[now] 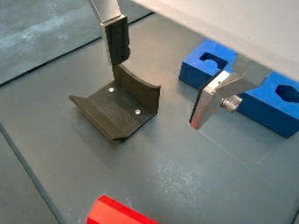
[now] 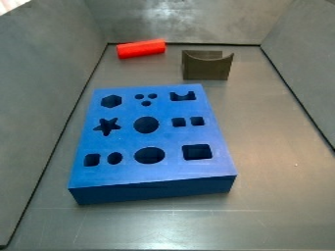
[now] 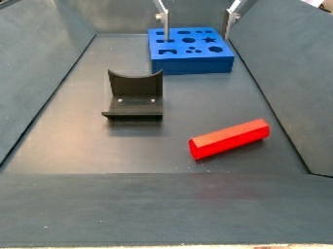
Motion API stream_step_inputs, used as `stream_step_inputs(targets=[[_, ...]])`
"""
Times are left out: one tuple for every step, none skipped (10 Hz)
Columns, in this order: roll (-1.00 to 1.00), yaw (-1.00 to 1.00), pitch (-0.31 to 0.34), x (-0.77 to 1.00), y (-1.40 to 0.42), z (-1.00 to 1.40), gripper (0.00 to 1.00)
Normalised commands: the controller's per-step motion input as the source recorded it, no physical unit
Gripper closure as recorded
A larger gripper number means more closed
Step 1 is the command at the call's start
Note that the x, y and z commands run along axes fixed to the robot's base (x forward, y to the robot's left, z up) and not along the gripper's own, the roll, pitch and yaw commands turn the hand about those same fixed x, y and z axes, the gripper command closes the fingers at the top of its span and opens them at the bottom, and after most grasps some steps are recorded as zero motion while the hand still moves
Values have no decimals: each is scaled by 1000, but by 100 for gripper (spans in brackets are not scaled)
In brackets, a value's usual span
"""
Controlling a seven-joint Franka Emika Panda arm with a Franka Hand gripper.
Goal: Pick up the hexagon object. Move up. Place the hexagon object on the fixture. Regrasp the hexagon object. Move to above the board. Insert the hexagon object.
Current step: Pick up the hexagon object.
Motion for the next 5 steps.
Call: stream_step_inputs(targets=[[0, -94, 0, -331, 169, -74, 0], [17, -1000, 0, -163, 0, -414, 0], [0, -1000, 0, -80, 0, -426, 0], [0, -1000, 0, 0, 0, -446, 0], [0, -1000, 0, 0, 0, -449, 0]])
